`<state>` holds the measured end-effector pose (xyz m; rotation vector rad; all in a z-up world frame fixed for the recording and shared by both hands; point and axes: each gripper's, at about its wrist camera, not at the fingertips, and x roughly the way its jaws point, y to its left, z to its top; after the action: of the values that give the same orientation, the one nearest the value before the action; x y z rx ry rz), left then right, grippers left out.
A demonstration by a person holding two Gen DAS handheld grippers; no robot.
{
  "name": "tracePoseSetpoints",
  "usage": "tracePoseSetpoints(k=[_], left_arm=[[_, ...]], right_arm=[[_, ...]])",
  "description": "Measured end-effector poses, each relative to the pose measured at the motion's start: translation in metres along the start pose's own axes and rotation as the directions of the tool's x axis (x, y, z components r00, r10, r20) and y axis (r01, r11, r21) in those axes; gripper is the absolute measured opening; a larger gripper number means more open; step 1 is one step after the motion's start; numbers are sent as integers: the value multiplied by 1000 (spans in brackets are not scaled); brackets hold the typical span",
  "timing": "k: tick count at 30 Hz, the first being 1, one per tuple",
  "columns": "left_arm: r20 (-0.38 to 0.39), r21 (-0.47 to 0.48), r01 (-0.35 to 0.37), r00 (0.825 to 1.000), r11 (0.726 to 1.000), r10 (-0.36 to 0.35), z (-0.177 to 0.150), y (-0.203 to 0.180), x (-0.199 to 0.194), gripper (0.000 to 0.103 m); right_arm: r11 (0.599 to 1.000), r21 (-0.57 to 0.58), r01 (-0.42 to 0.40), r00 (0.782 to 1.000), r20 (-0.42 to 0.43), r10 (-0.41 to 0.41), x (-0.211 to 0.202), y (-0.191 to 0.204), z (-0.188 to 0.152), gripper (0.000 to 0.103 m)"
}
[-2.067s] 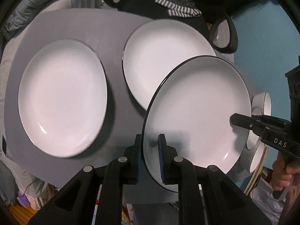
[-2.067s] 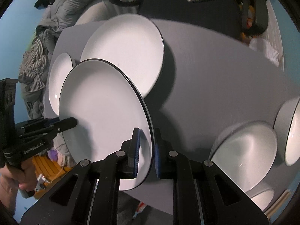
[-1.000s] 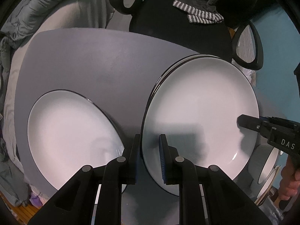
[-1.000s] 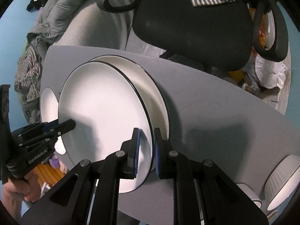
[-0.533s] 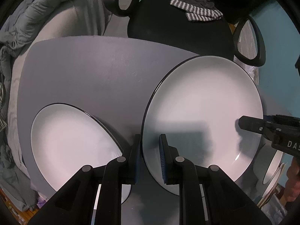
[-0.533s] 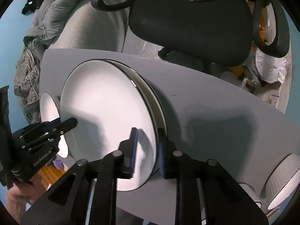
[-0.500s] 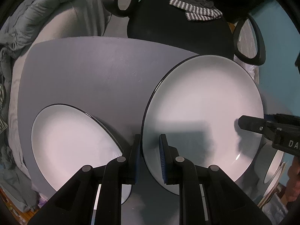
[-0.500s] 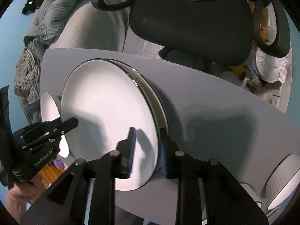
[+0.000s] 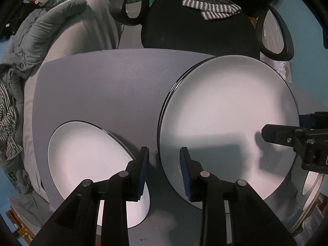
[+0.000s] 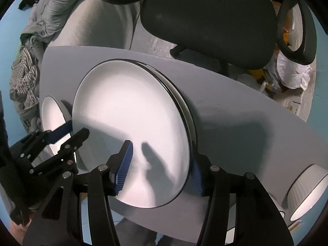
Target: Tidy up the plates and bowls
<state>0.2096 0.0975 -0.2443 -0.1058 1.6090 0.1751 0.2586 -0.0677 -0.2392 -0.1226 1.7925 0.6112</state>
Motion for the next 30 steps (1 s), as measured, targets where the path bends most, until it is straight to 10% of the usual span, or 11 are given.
tracePoseSetpoints(k=[30], left_arm=[[85,-137,123,990,983,-112,-39,61,-43,57]], right_arm=[[977,-39,211,974,95,-207,-34,31,-29,67]])
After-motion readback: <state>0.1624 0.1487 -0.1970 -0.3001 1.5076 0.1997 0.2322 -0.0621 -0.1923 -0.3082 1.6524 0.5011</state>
